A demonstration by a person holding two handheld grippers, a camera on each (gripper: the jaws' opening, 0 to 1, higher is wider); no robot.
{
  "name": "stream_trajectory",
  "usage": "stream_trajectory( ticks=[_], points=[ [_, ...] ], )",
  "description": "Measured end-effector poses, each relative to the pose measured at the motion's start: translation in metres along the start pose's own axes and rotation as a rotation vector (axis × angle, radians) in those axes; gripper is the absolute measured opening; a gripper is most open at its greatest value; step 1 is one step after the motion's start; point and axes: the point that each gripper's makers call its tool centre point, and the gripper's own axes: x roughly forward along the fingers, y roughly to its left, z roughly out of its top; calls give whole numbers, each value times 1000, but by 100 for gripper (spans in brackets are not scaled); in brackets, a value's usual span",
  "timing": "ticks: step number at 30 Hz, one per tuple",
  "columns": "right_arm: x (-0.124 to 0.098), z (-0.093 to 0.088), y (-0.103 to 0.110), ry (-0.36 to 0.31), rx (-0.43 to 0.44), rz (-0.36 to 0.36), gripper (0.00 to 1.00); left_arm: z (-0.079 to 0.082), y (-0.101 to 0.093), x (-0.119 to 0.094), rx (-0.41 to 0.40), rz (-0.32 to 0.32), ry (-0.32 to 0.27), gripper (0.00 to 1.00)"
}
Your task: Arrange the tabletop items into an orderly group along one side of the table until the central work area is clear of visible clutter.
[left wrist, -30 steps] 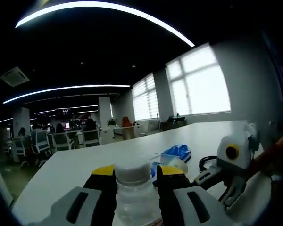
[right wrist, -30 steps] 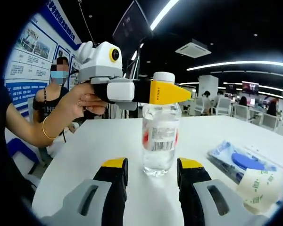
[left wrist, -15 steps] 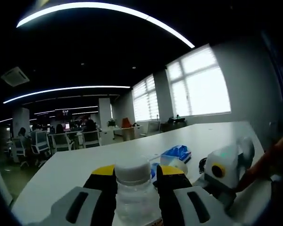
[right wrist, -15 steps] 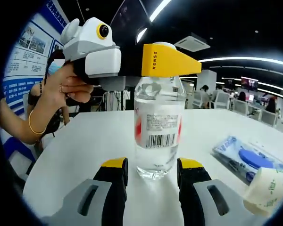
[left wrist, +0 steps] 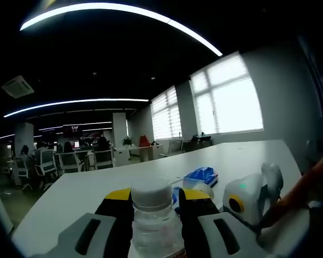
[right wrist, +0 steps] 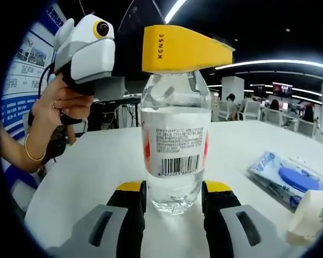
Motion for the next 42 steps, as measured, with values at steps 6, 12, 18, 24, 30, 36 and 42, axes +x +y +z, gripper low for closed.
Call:
stream_trajectory(
  ticks=[6, 12, 18, 24, 30, 36, 42],
  points=[
    [1, 0, 0, 2, -9, 4, 39, 0, 0, 0, -2, -2, 3, 31],
    [1, 2, 0, -2, -28, 0, 38, 2, 2, -2, -24, -5, -54, 31],
    [2, 3, -1, 1, -50, 1, 38, 3, 2, -1, -26, -3, -39, 31],
    [3, 4, 0, -8, -82, 14, 38, 3, 1, -4, -29, -1, -31, 30],
    [6, 6, 0, -1, -77, 27, 38, 3, 4, -4, -42, 2, -27, 30],
    [8, 7, -1, -16, -80, 34, 38, 3, 5, -2, -35, -5, -10, 29],
    [11, 8, -4, -9, -85, 26, 37, 4, 7, 1, -47, -7, -11, 28]
  ],
)
